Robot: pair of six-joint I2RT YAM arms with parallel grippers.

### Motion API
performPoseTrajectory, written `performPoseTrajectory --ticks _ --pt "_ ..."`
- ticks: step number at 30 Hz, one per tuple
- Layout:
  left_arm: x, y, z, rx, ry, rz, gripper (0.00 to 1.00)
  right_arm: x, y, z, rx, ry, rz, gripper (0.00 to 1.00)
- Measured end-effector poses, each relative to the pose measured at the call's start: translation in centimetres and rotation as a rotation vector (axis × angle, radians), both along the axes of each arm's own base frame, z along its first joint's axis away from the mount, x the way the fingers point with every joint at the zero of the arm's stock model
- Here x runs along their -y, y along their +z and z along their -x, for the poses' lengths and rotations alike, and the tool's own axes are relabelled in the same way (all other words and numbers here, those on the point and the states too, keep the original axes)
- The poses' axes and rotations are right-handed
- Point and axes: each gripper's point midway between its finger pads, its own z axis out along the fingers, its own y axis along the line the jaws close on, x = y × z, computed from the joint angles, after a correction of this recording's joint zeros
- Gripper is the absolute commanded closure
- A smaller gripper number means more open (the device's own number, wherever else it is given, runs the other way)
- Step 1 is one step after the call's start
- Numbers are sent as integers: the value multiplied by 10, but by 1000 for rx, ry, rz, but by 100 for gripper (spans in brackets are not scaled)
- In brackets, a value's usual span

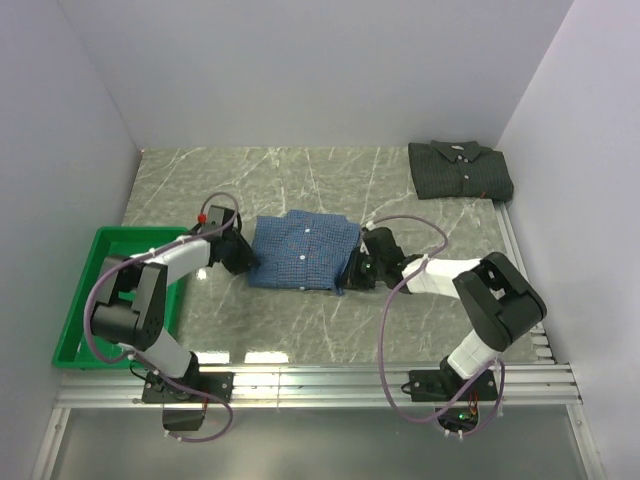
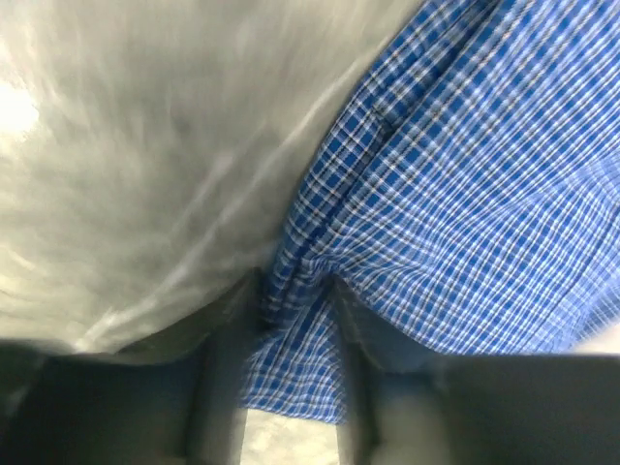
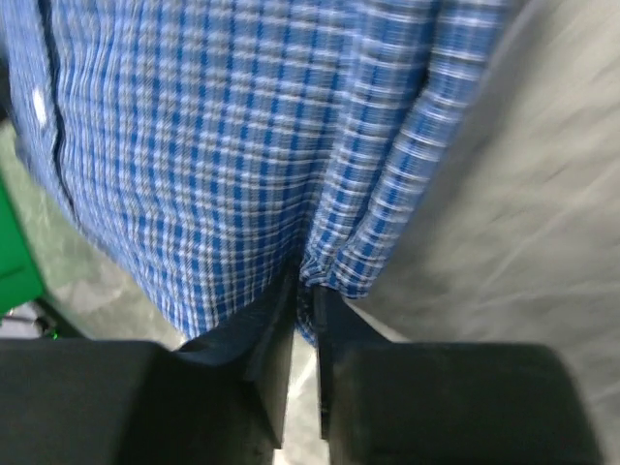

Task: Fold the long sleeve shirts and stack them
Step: Fold the shirt

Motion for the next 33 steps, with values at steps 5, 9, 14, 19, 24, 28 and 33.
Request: performPoseTrajectory --ticks 5,9,14,19,24,28,33 --pt "-15 25 -20 51 4 -110 27 3 17 8 10 -29 14 41" --pt "-20 58 -16 142 -28 -189 5 17 49 -1 87 -75 36 26" --pt "33 101 10 315 -226 -255 1 58 88 -16 172 -198 40 17" --pt "97 104 52 395 -474 -295 8 98 97 -15 199 -309 49 17" --pt "141 80 78 425 -675 -420 8 129 83 0 165 -398 53 17" --pt "178 58 84 454 -811 -568 8 139 80 7 149 -431 35 17" --pt "217 33 100 520 -972 -742 11 138 84 11 148 -425 -24 17"
